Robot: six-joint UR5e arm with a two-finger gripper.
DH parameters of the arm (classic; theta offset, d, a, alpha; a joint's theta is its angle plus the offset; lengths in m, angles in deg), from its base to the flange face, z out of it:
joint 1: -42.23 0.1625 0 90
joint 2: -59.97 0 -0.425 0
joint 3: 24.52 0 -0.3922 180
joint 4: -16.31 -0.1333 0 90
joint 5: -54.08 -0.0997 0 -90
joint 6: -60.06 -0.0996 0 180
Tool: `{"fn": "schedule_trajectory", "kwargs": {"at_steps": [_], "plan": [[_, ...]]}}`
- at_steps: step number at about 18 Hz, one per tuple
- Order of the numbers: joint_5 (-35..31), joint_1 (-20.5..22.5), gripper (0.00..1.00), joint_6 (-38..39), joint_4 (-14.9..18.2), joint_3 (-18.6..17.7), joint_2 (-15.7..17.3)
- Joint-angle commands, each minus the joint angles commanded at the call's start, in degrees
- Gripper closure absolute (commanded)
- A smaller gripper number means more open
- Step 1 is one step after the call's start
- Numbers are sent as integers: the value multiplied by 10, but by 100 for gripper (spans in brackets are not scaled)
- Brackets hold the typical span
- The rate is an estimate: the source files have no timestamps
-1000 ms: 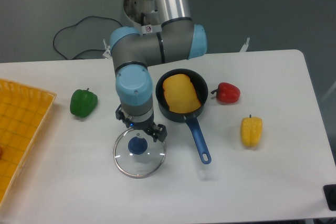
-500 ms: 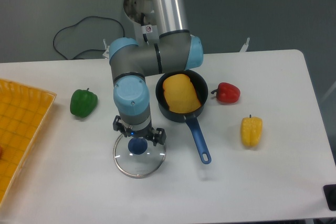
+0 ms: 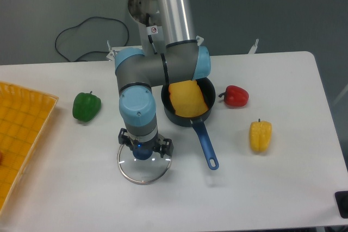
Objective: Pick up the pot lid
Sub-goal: 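Close the gripper on the blue knob of the glass lid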
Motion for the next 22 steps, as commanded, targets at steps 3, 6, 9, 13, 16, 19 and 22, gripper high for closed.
{"fn": "schedule_trajectory", "kwargs": {"at_steps": [3,6,9,13,16,19,22], "plan": [[-2,-5,0,2,0,-1,-6],[-2,-6,0,2,0,-4,-6],[-2,-6,0,2,0,-5,-7],[-2,-6,0,2,0,-7,-7],[-2,-7,0,2,0,-7,-7],[-2,-7,0,2,0,-7,-8],[-2,-7,0,2,0,-7,-8]]}}
